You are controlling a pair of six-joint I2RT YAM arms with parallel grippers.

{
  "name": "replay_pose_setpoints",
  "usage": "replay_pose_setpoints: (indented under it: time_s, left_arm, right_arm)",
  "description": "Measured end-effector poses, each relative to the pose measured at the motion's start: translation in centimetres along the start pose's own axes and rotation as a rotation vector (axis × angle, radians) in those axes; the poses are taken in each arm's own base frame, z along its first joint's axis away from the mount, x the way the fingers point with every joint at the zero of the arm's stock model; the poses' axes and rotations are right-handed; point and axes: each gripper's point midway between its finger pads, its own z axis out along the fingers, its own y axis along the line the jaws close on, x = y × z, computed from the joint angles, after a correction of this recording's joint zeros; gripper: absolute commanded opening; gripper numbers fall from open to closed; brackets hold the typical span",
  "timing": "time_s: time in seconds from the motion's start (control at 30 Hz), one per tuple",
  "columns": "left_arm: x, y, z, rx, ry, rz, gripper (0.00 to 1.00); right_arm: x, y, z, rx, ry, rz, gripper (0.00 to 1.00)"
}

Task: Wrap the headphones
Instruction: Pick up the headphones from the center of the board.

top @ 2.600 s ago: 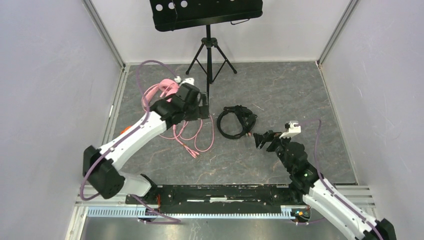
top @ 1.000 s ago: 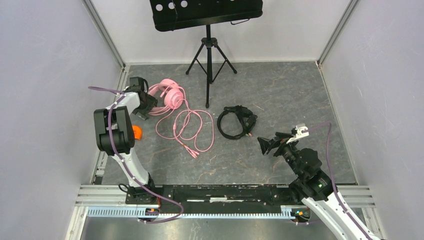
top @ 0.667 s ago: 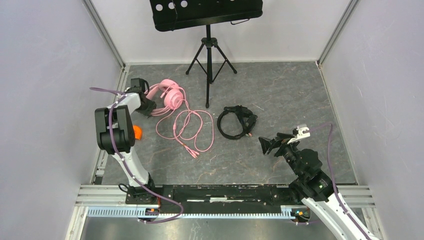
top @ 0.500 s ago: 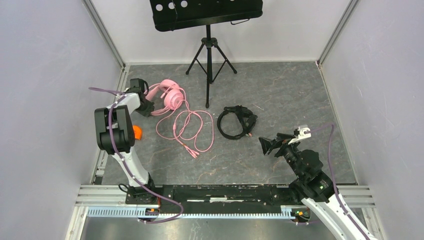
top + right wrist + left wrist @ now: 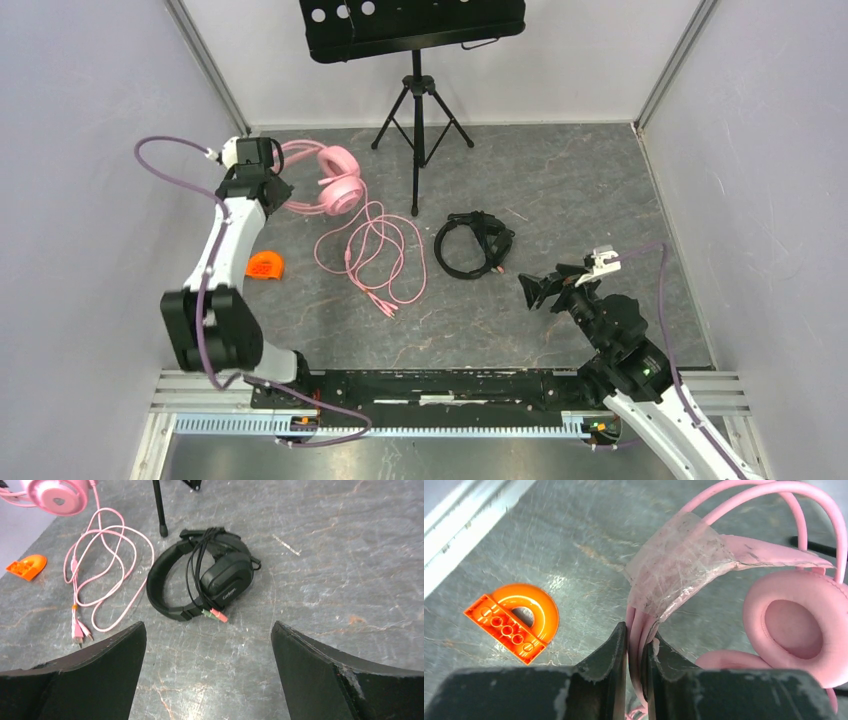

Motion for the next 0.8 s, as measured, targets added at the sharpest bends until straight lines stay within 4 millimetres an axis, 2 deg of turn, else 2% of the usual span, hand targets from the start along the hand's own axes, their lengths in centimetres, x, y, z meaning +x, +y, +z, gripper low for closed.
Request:
replay_pose_setpoints:
  time_s: [0.13,0.23,0.33,0.43,0.5,0.63,0.73,0.8]
  left_arm:
    - [-2.8,-2.1,-6.7,0.144,-0.144,0.078,0.02]
    - [-3.3,-3.3,-11.5,0.274,-0.201,0.149,0.02]
    - [-2.7,-4.1,-15.6,0.412,-0.215,0.211,0.02]
    - [-1.3,-4.6,-19.3,0.551,-0.201,0.269,0.02]
    - [0.1,-5.1,-21.7,0.660,-0.183,0.304,0.02]
    - [4.0,-5.7,-25.7,0.848,-0.107,0.398,0.02]
    - [7.0,-5.9,-27.6,0.942,-0.042,0.481,0.02]
    - [8.7,-5.7,-28.1,0.973,0.001,0.527,0.02]
  right_arm:
    - [-2.6,0.0,-0.3,0.020,-0.043,-0.021,0.98]
    - [-3.9,0.5,-0.4,0.010,-0.052,-0.042,0.98]
    - [-4.7,1.2,-0.2,-0.012,-0.039,-0.055,0.98]
    - [-5.5,2.4,-0.2,-0.057,-0.028,-0.059,0.98]
    - [-6.3,3.8,-0.3,-0.125,-0.023,-0.060,0.98]
    - [-8.7,7.9,-0.9,-0.320,-0.034,-0.053,0.95]
    - [-10.9,10.3,-1.3,-0.416,-0.047,-0.028,0.91]
    - [-11.9,11.4,-1.2,-0.456,-0.048,-0.010,0.90]
